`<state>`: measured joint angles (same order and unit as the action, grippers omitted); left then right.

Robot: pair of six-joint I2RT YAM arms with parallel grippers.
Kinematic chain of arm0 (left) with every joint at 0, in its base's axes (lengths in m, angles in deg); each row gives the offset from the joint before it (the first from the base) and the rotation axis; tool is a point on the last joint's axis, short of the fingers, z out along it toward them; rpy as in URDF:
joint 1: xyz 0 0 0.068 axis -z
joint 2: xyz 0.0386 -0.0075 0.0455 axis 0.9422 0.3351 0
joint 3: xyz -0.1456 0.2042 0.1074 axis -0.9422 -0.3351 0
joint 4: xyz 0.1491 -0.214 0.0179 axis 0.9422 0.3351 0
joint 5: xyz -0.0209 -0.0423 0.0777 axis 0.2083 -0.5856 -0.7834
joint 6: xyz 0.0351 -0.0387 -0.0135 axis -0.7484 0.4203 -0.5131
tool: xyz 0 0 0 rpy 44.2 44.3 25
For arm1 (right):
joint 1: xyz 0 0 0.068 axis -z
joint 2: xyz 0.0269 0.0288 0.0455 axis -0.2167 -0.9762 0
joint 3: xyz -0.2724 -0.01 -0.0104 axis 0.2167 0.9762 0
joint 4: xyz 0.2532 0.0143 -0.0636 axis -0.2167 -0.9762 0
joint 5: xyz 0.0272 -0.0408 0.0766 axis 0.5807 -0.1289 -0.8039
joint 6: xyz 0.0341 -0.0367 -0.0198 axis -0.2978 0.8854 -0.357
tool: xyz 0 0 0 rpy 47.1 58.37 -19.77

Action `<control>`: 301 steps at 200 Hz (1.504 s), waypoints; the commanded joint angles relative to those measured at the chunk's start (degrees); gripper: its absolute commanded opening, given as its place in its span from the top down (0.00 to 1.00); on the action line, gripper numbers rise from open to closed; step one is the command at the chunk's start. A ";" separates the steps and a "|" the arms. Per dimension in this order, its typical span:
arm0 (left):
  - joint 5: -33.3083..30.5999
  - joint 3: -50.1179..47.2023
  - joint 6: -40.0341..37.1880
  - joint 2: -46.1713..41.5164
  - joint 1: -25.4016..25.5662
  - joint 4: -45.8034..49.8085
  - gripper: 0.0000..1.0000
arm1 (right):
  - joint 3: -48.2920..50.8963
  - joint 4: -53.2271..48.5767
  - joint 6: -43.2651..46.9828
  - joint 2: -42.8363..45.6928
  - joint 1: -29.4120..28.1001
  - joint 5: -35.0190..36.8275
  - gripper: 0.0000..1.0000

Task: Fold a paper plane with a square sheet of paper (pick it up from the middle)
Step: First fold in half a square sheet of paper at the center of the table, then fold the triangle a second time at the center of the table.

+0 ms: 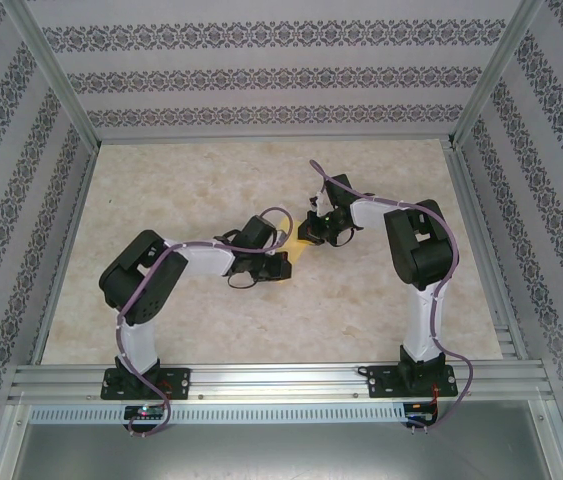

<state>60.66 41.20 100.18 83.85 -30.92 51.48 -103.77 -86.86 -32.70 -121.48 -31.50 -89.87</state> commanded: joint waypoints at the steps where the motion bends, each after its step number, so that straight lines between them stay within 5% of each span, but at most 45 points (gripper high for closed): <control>1: 0.02 -4.23 -0.37 -1.48 1.03 4.23 1.00 | 0.72 -3.80 1.70 -3.50 0.67 5.60 0.99; 66: -1.39 -12.08 4.07 -5.04 2.20 -2.22 1.00 | 0.56 -3.84 1.90 -3.70 0.69 5.31 1.00; 131: -5.73 -4.40 2.08 -16.56 -1.39 4.96 0.94 | -3.65 -3.05 0.56 4.24 -1.64 1.22 0.93; 182: -8.89 -8.16 5.03 -21.86 -13.57 7.18 0.55 | -5.58 -6.91 -2.53 7.85 -9.07 15.95 0.76; 224: -7.34 -9.86 6.14 -22.38 -20.51 7.68 0.27 | -10.08 -11.11 -4.62 4.35 -15.91 27.10 0.72; 301: -7.66 -8.77 4.86 -20.70 -22.13 11.03 0.10 | -16.86 -18.16 -3.39 -3.34 -19.67 30.27 0.67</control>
<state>53.10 31.45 106.28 62.41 -52.40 59.76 -118.99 -101.46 -36.64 -123.43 -50.03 -62.00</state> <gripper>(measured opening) 0.885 0.328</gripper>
